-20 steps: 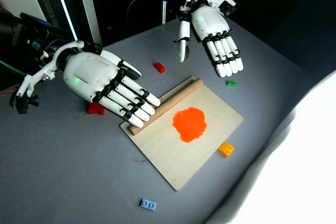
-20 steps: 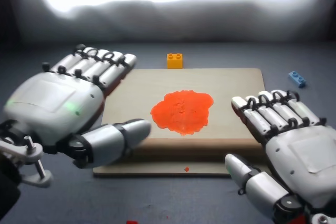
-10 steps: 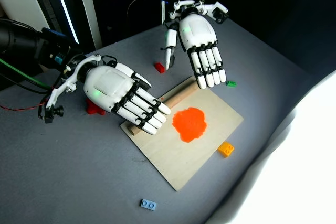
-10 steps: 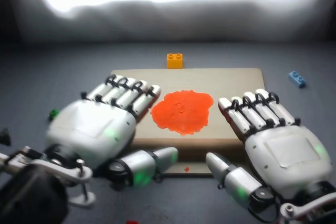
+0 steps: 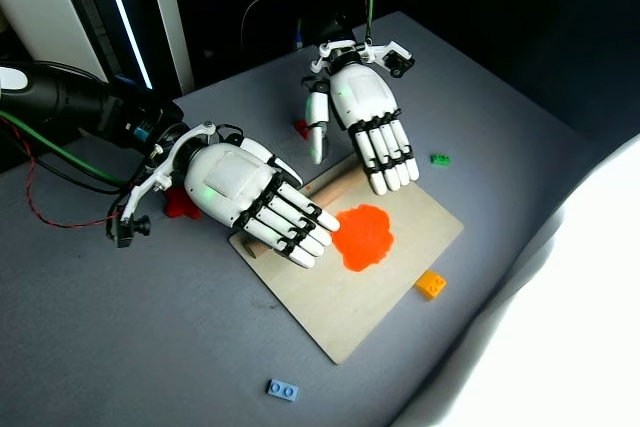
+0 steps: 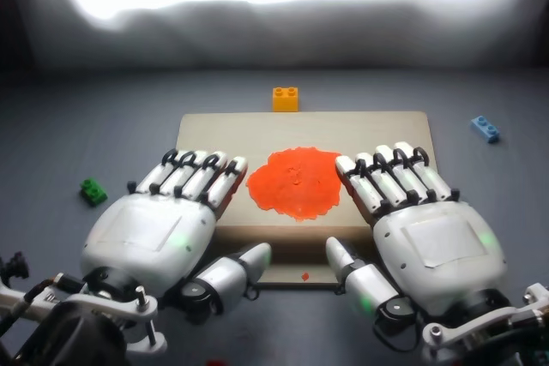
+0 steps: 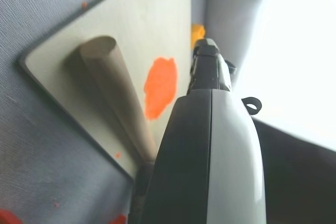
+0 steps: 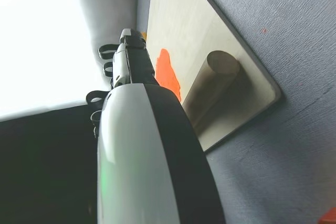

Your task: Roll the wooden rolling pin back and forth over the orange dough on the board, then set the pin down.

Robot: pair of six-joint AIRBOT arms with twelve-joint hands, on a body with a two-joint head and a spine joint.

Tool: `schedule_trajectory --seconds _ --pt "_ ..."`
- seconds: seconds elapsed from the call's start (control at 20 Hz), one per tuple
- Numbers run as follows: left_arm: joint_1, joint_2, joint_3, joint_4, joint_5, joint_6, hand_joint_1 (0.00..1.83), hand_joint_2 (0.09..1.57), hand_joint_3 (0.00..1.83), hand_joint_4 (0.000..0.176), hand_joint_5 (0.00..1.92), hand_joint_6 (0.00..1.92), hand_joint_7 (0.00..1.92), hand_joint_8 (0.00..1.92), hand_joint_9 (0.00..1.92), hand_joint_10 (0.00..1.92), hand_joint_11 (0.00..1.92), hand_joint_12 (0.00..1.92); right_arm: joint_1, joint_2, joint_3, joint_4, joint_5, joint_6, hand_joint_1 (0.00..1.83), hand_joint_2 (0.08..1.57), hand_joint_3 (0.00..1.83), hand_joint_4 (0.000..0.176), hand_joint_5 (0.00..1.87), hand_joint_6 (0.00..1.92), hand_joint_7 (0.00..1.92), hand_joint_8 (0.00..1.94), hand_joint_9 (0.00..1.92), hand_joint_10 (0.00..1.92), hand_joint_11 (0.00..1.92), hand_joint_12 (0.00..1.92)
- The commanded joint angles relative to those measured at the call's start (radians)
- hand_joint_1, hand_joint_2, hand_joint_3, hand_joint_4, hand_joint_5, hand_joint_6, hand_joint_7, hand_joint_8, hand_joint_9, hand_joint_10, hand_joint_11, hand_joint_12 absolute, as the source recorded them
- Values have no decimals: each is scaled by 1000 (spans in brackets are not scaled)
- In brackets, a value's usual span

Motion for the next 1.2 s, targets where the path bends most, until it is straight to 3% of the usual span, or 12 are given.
schedule_trajectory --seconds 0.0,0.2,1.15 --pt "0 -3 6 71 -99 -5 0 1448 47 0 8 3 39 8 16 4 0 86 8 -4 4 -79 86 5 0 1570 44 0 86 0 97 0 50 2 1 1" --pt "6 -31 29 69 -99 -11 0 1481 35 0 8 1 35 1 0 0 0 7 15 -22 7 -78 86 3 0 1571 69 0 100 8 105 5 56 6 7 3" --pt "14 -136 104 66 -156 -56 0 1486 21 0 0 0 0 0 0 0 0 0 15 -67 57 -53 61 25 0 1545 30 0 102 18 82 12 33 14 0 0"
